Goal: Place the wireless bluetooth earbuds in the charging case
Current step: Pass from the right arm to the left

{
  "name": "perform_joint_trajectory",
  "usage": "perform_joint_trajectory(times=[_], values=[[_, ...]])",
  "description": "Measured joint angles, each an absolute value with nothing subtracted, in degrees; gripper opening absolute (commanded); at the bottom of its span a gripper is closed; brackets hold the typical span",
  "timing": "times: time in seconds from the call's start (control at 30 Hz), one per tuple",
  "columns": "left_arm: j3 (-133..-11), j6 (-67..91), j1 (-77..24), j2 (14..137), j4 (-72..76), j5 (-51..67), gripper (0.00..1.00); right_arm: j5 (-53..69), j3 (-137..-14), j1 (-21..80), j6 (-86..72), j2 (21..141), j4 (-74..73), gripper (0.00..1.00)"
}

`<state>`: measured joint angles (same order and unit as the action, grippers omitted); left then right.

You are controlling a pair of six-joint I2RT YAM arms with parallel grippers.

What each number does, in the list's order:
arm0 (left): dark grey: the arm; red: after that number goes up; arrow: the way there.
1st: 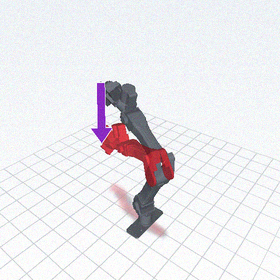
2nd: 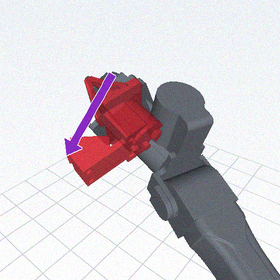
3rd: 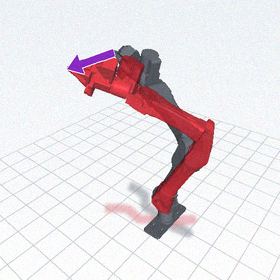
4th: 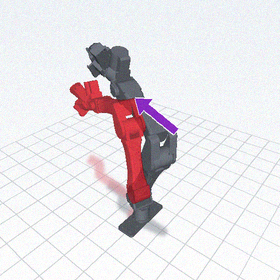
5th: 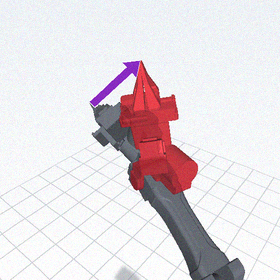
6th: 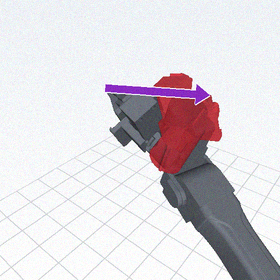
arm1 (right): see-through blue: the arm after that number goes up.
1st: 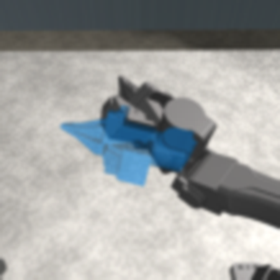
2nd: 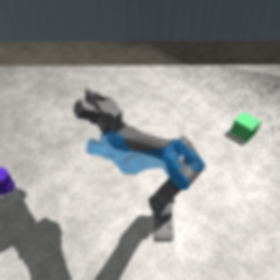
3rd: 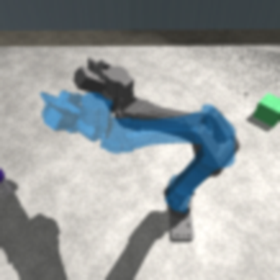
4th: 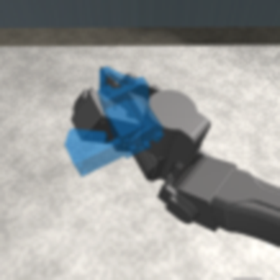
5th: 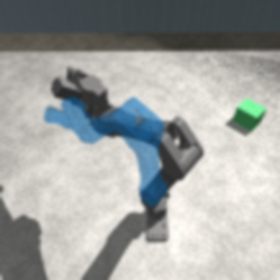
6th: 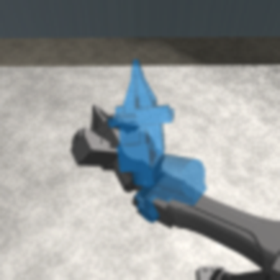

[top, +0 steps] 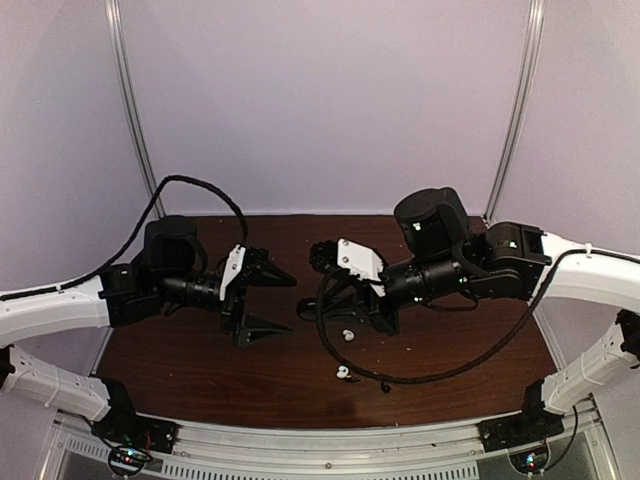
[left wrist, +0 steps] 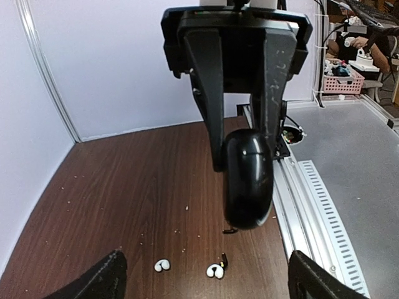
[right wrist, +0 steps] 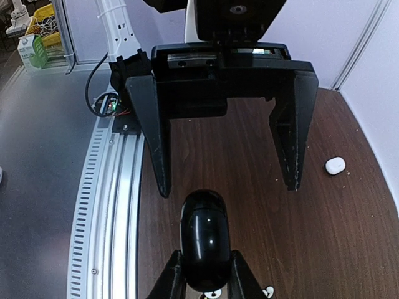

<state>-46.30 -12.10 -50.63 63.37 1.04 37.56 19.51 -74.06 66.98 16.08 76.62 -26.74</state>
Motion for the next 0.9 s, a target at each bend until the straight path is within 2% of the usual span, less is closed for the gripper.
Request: perform_joint_trajectory(times=[0.2,0.43,0.67,0.9], values=[[-46.63,-14.09,-54.15,66.5,0.73,37.63,0.55,20.86,-75.75,66.98,13.26,79.79,-29.65,0.09],[-46.74,-13.72,-55.51,69.1,1.74,38.7,0.39,21.04,-75.81,66.98,11.53,80.75,-30.44,0.09],[-46.52,-11.81,-55.55,69.04,6.28,38.87,0.36,21.04,-75.83,66.98,10.52,81.1,-30.44,0.09],[-46.48,-11.0,-55.72,69.06,7.64,39.29,0.39,21.04,-75.83,66.98,10.07,81.1,-30.39,0.09]])
